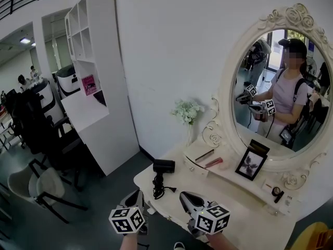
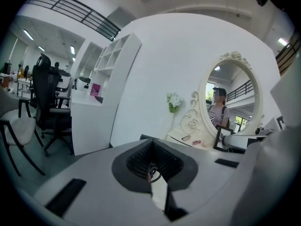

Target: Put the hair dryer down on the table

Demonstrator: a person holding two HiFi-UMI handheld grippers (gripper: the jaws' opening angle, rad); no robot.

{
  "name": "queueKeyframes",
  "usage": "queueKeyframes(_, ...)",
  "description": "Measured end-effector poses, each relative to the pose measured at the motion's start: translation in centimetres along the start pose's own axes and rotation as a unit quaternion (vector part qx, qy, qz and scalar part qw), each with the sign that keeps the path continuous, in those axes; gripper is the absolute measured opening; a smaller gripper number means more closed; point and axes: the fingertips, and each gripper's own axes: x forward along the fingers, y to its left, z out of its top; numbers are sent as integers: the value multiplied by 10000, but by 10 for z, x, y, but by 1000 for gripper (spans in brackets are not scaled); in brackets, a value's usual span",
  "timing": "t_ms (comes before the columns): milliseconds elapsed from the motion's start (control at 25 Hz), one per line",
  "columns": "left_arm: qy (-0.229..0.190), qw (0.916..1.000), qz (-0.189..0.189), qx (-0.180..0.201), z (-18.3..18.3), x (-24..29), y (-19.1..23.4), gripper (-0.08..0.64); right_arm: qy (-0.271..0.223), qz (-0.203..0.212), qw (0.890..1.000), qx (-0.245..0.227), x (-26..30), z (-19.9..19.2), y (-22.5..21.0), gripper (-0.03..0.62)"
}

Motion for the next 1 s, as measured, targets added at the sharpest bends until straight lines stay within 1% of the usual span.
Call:
queueKeyframes(400, -62, 9999, 31, -103, -4, -15, 7, 0, 3, 22, 10000, 6, 0, -1, 4, 2)
queueKeyframes(600, -95, 9997, 34, -218, -5, -17, 9, 0, 7, 44, 10000, -35, 2, 0, 8, 2)
queueKeyframes(1000, -63, 9998, 13, -194, -6, -21, 12, 0, 15, -22, 9999, -105, 4, 0, 11, 2)
